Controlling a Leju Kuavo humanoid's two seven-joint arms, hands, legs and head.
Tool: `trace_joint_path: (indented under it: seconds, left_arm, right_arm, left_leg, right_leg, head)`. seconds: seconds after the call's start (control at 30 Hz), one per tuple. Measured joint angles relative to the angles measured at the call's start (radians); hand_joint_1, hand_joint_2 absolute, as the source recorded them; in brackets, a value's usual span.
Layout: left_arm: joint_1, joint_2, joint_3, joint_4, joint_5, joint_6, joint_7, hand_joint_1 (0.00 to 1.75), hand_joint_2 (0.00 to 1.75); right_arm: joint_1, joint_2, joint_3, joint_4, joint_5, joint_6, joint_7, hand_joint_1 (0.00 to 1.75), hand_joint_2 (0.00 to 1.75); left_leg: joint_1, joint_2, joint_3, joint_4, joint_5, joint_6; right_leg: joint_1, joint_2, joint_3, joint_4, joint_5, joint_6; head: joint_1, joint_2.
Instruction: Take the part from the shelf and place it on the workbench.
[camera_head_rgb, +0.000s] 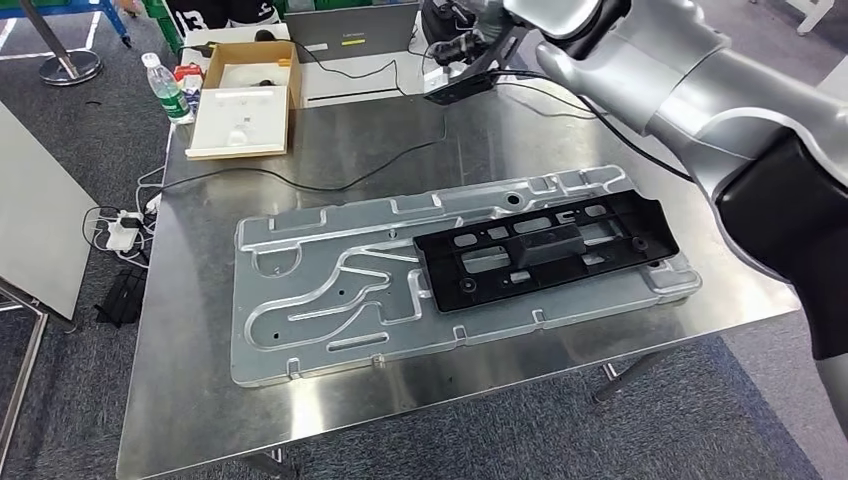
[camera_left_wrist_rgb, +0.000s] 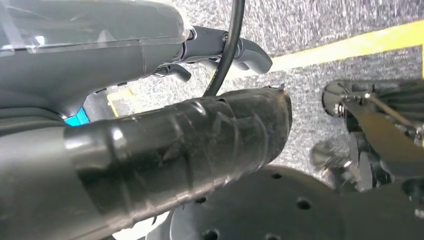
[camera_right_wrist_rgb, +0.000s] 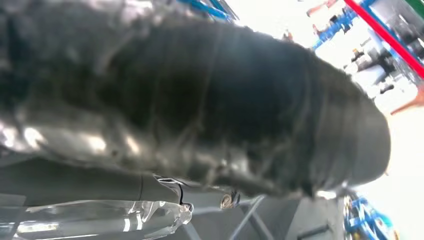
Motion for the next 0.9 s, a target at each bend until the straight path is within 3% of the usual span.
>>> trace_joint_path:
  seconds: [0.03,0.07,0.1,0.17,0.23,0.3,0.37,0.4,0.47,0.5,0.53,0.57,0.6,0.67,0.73,0.83,0.9]
  left_arm:
    - [0.0,0.0,0.0,0.0,0.0,0.004,0.002,0.0,0.0]
    - [-0.001,0.0,0.0,0.0,0.0,0.009,0.005,0.0,0.0]
    - [-0.001,0.0,0.0,0.0,0.0,0.014,0.008,0.0,0.0]
    - [-0.001,0.0,0.0,0.0,0.0,0.021,0.011,0.0,0.0]
    - [-0.002,-0.001,0.0,0.0,-0.001,0.025,0.012,0.0,0.0]
    - [-0.001,-0.002,-0.001,0.0,-0.002,0.028,0.012,0.0,0.0]
    - [0.0,-0.003,-0.001,0.0,-0.004,0.03,0.013,0.0,0.0]
    - [0.0,-0.003,-0.001,0.0,-0.004,0.03,0.014,0.0,0.0]
    - [-0.002,-0.005,-0.001,0.0,-0.004,0.03,0.015,0.0,0.0]
    - [-0.002,-0.005,-0.001,0.0,-0.004,0.03,0.015,0.0,0.0]
    - [-0.002,-0.005,-0.001,0.0,-0.004,0.03,0.016,0.0,0.0]
    - [-0.002,-0.005,-0.002,0.0,-0.005,0.03,0.016,0.0,0.0]
    - [-0.002,-0.005,-0.002,0.0,-0.005,0.03,0.016,0.0,0.0]
    - [-0.004,-0.004,-0.002,0.0,-0.005,0.03,0.017,0.0,0.0]
    - [-0.005,-0.004,-0.003,0.0,-0.007,0.032,0.017,0.0,0.0]
    - [-0.005,-0.005,-0.004,0.0,-0.008,0.034,0.017,0.0,0.0]
    - [-0.008,-0.006,-0.005,0.0,-0.008,0.035,0.016,0.0,0.0]
  right_arm:
    - [0.005,0.005,-0.003,-0.028,-0.001,-0.006,0.024,0.0,1.75]
    - [0.012,0.01,-0.008,-0.057,-0.001,-0.013,0.053,0.0,1.75]
    - [0.018,0.015,-0.017,-0.085,-0.002,-0.02,0.08,0.0,1.75]
    - [0.027,0.023,-0.044,-0.14,-0.001,-0.031,0.122,0.0,1.75]
    - [0.031,0.029,-0.071,-0.186,0.004,-0.037,0.142,0.0,1.75]
    - [0.033,0.035,-0.089,-0.224,0.007,-0.031,0.149,0.0,1.75]
    - [0.036,0.04,-0.099,-0.256,0.008,-0.018,0.151,0.0,1.75]
    - [0.037,0.042,-0.103,-0.27,0.008,-0.012,0.151,0.0,1.75]
    - [0.039,0.044,-0.11,-0.289,0.008,-0.004,0.151,0.0,1.75]
    - [0.041,0.044,-0.112,-0.296,0.008,-0.002,0.151,0.0,1.75]
    - [0.045,0.044,-0.114,-0.302,0.008,-0.001,0.152,0.0,1.75]
    - [0.049,0.044,-0.115,-0.307,0.008,0.0,0.152,0.0,1.75]
    - [0.053,0.044,-0.115,-0.311,0.008,0.0,0.152,0.0,1.75]
    - [0.057,0.044,-0.118,-0.318,0.009,-0.001,0.152,0.0,1.75]
    - [0.058,0.042,-0.125,-0.324,0.009,-0.001,0.152,0.0,1.75]
    - [0.061,0.039,-0.132,-0.334,0.009,-0.003,0.152,0.0,1.75]
    - [0.063,0.035,-0.139,-0.34,0.009,-0.005,0.153,0.0,1.75]
  left_leg:
    - [0.0,0.002,-0.004,0.003,0.001,-0.001]
    - [0.0,0.003,-0.008,0.007,0.002,-0.003]
    - [0.0,0.003,-0.013,0.011,0.003,-0.006]
    - [0.0,0.003,-0.025,0.021,0.006,-0.014]
    - [0.0,0.0,-0.034,0.026,0.011,-0.027]
    - [0.0,-0.006,-0.04,0.023,0.022,-0.043]
    - [0.001,0.006,-0.05,0.036,0.005,-0.056]
    - [0.003,0.022,-0.062,0.066,-0.026,-0.062]
    - [0.011,0.053,-0.098,0.182,-0.12,-0.075]
    - [0.015,0.06,-0.114,0.247,-0.156,-0.081]
    - [0.019,0.063,-0.119,0.292,-0.172,-0.087]
    - [0.022,0.064,-0.108,0.303,-0.167,-0.091]
    - [0.024,0.065,-0.079,0.278,-0.146,-0.094]
    - [0.026,0.07,0.016,0.149,-0.11,-0.095]
    - [0.02,0.074,0.076,0.053,-0.107,-0.086]
    - [0.016,0.071,0.073,0.03,-0.097,-0.061]
    - [0.019,0.073,0.06,0.019,-0.075,-0.041]
  right_leg:
    - [-0.001,-0.003,-0.009,0.036,-0.01,0.0]
    - [-0.001,-0.003,0.001,0.032,0.001,0.0]
    - [-0.002,-0.004,0.029,-0.011,0.028,-0.001]
    - [0.0,0.001,0.107,-0.146,0.076,-0.007]
    - [0.006,0.006,0.142,-0.22,0.096,-0.015]
    - [0.009,0.003,0.135,-0.226,0.106,-0.024]
    - [0.005,-0.008,0.128,-0.235,0.119,-0.04]
    - [0.003,-0.014,0.122,-0.24,0.128,-0.049]
    - [0.003,-0.022,0.103,-0.24,0.145,-0.058]
    - [0.004,-0.026,0.092,-0.237,0.152,-0.059]
    - [0.004,-0.028,0.08,-0.235,0.16,-0.058]
    - [0.003,-0.031,0.068,-0.232,0.166,-0.055]
    - [0.002,-0.034,0.057,-0.228,0.172,-0.051]
    - [0.0,-0.039,0.038,-0.217,0.18,-0.043]
    - [0.001,-0.045,0.029,-0.211,0.189,-0.031]
    - [0.002,-0.047,0.025,-0.216,0.206,-0.01]
    - [0.001,-0.037,0.011,-0.188,0.168,-0.001]
  head:
    - [0.0,0.0]
    - [0.0,0.0]
    - [0.0,0.0]
    - [0.0,0.0]
    - [0.0,0.0]
    - [0.0,0.0]
    - [-0.001,0.0]
    - [-0.001,0.0]
    - [-0.002,0.0]
    - [-0.002,0.0]
    - [-0.002,0.0]
    - [-0.002,0.0]
    - [-0.002,0.0]
    - [-0.002,0.0]
    - [-0.002,0.0]
    - [-0.002,0.0]
    - [-0.001,0.0]
